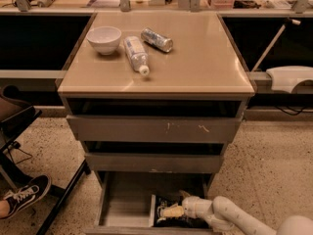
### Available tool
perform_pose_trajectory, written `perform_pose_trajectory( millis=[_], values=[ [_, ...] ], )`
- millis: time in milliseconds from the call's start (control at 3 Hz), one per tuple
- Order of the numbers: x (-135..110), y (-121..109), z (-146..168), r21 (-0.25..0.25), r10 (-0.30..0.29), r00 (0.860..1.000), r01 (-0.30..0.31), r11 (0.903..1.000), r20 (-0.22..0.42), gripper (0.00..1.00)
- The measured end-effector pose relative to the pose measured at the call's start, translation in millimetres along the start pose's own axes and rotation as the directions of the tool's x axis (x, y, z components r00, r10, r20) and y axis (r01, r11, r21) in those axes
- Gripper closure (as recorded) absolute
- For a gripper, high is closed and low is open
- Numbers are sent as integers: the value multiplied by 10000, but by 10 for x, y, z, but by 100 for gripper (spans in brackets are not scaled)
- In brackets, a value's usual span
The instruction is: Pick blue chip bag from bottom drawer and place on counter
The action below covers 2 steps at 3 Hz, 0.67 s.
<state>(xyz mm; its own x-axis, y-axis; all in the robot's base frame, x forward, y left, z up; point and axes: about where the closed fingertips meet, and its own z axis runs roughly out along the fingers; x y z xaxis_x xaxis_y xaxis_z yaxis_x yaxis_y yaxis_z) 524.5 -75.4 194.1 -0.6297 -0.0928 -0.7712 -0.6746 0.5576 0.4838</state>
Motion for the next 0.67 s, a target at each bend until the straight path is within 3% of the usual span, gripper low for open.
perform_pose_trajectory(
  millis=[333, 667],
  values=[
    [154, -143, 2, 463, -507, 9969, 536, 9975, -603, 0],
    [306, -427, 7, 1358, -1283, 9852, 1434, 9803, -1137, 0]
  ],
)
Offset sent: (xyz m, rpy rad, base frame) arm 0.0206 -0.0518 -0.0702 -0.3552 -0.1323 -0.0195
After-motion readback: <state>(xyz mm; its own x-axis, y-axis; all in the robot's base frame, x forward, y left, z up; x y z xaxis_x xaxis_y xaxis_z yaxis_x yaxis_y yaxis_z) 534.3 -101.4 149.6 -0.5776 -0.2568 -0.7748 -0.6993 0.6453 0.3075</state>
